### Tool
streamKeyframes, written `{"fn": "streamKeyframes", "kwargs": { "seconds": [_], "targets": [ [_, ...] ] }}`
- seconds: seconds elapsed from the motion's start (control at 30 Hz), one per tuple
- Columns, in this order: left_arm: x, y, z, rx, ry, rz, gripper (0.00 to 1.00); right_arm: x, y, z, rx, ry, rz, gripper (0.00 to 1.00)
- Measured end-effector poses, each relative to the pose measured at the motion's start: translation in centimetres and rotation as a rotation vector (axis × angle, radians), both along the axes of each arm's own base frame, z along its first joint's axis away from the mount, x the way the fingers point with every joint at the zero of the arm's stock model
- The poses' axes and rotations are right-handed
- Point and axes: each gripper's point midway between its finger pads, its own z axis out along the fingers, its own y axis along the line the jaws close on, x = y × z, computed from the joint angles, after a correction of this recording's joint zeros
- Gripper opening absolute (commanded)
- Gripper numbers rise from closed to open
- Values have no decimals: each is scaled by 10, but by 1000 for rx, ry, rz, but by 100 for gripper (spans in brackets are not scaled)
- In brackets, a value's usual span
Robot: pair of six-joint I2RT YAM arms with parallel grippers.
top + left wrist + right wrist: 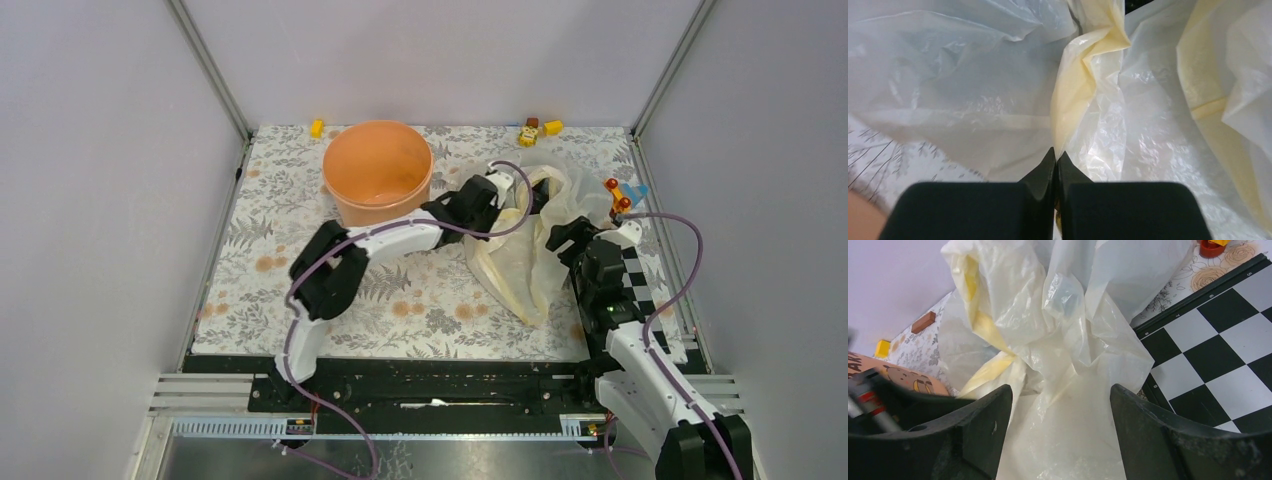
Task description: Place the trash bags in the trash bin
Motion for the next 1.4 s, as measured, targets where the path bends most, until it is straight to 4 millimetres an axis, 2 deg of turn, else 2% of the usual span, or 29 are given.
{"fn": "streamKeyframes", "kwargs": {
  "seconds": [0.1, 0.2, 0.3, 0.37, 0.43, 0.5, 0.6, 0.67, 0.73, 0.8, 0.93, 1.1, 1.23, 1.4],
  "targets": [
    [-15, 18, 34, -34, -20, 12, 0, 0, 1, 10, 4, 2, 2, 77],
    [-27, 35, 82, -104, -70, 37, 0, -1, 3, 25, 15, -14, 14, 76],
    [-34, 48, 123, -181, -126, 65, 0, -3, 13, 39, 34, -42, 70, 65],
    [-36, 53, 138, -214, -148, 82, 0, -4, 27, 46, 39, -47, 153, 58],
    [-37, 56, 140, -228, -150, 99, 0, -2, 40, 53, 36, -40, 227, 54],
    [-37, 58, 133, -222, -137, 114, 0, 1, 52, 58, 30, -31, 297, 42],
    [-41, 63, 115, -202, -106, 130, 0, 5, 72, 59, 8, -11, 393, 40],
    [-44, 65, 107, -197, -90, 137, 0, 8, 88, 55, -12, 15, 456, 47],
    [-45, 66, 102, -200, -80, 143, 0, 11, 102, 50, -33, 46, 505, 49],
    [-45, 67, 100, -206, -72, 149, 0, 13, 112, 46, -48, 68, 535, 41],
    [-48, 66, 110, -259, -63, 144, 0, 19, 119, 42, -46, 71, 541, 21],
    [-54, 68, 142, -369, -76, 133, 0, 39, 128, 26, 4, 80, 510, 0],
    [-58, 64, 162, -440, -78, 116, 0, 52, 139, 9, 26, 83, 475, 0],
    [-60, 58, 167, -498, -47, 106, 0, 67, 148, -11, 37, 69, 416, 0]
  ]
}}
